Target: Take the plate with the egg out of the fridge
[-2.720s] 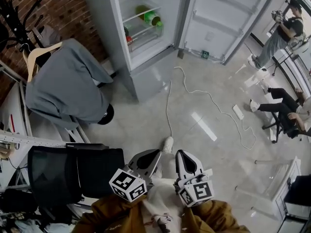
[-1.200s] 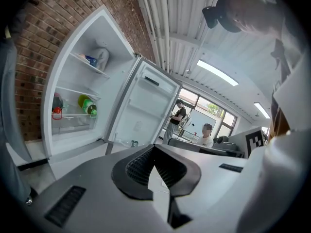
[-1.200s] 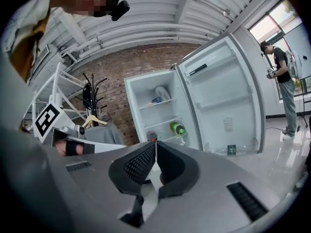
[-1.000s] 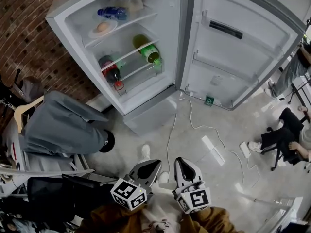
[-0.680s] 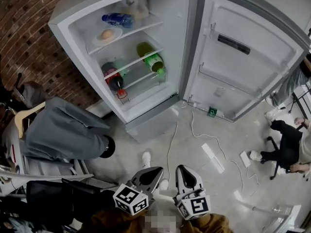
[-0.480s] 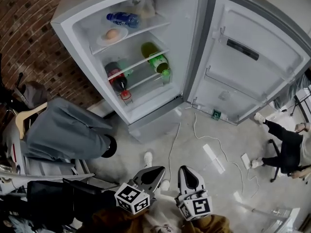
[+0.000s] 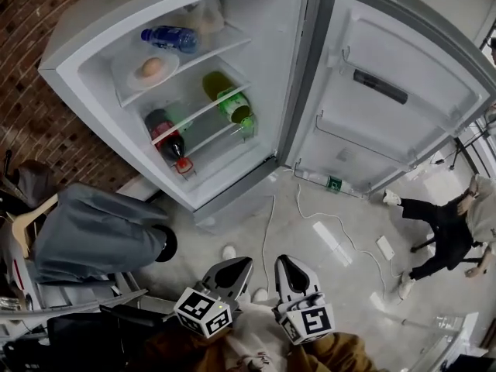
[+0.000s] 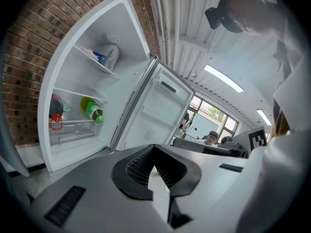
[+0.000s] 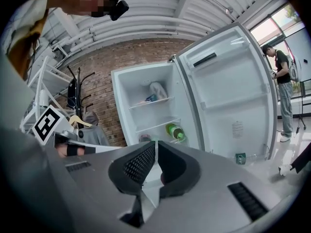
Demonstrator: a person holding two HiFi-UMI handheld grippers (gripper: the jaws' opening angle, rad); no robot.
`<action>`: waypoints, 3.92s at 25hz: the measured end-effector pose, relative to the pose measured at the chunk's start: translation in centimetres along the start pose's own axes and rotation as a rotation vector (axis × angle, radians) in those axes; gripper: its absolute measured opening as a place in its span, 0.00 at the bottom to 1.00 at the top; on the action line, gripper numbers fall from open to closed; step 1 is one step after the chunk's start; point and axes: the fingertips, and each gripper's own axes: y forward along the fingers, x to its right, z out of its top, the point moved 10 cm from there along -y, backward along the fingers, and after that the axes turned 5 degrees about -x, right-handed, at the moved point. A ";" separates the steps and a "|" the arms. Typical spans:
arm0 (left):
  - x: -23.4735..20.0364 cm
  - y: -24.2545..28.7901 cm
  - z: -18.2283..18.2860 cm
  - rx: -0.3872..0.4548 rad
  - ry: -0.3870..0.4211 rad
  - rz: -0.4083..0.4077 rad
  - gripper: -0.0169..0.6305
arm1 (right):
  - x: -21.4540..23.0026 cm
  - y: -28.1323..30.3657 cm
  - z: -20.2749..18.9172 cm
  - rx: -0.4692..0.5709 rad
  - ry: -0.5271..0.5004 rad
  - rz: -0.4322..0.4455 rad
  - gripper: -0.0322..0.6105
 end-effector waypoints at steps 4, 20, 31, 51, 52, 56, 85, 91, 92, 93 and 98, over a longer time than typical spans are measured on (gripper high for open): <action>-1.8 1.0 2.2 -0.006 0.013 -0.028 0.04 | 0.1 2.1 1.3 0.016 0.015 -0.030 0.06; -12.7 2.5 10.0 -0.014 0.085 -0.096 0.04 | -2.6 14.0 5.2 0.037 0.029 -0.098 0.06; -13.2 4.7 11.1 -0.025 0.081 -0.105 0.04 | -0.6 15.6 6.7 0.047 0.025 -0.095 0.06; -11.9 6.9 11.7 0.033 0.051 -0.003 0.04 | 2.8 17.9 8.9 0.017 -0.031 0.113 0.06; -12.0 6.9 11.9 0.039 0.052 0.005 0.04 | 2.8 18.2 9.1 0.019 -0.030 0.128 0.06; -12.4 6.3 12.3 0.064 0.050 0.045 0.04 | 2.6 19.4 9.8 0.019 -0.024 0.185 0.06; -13.1 3.2 14.0 0.166 0.051 0.211 0.04 | -0.2 25.7 14.0 0.012 0.013 0.447 0.07; -13.2 3.0 14.4 0.175 0.060 0.221 0.04 | -0.8 26.6 15.1 0.029 0.007 0.470 0.08; -13.3 2.9 14.4 0.175 0.061 0.225 0.04 | -0.9 26.8 15.2 0.031 0.003 0.474 0.08; -13.4 2.9 14.4 0.175 0.063 0.229 0.04 | -1.1 27.0 15.4 0.033 -0.001 0.479 0.08; -13.7 2.5 14.7 0.180 0.079 0.257 0.04 | -2.1 28.1 15.9 0.038 -0.008 0.508 0.09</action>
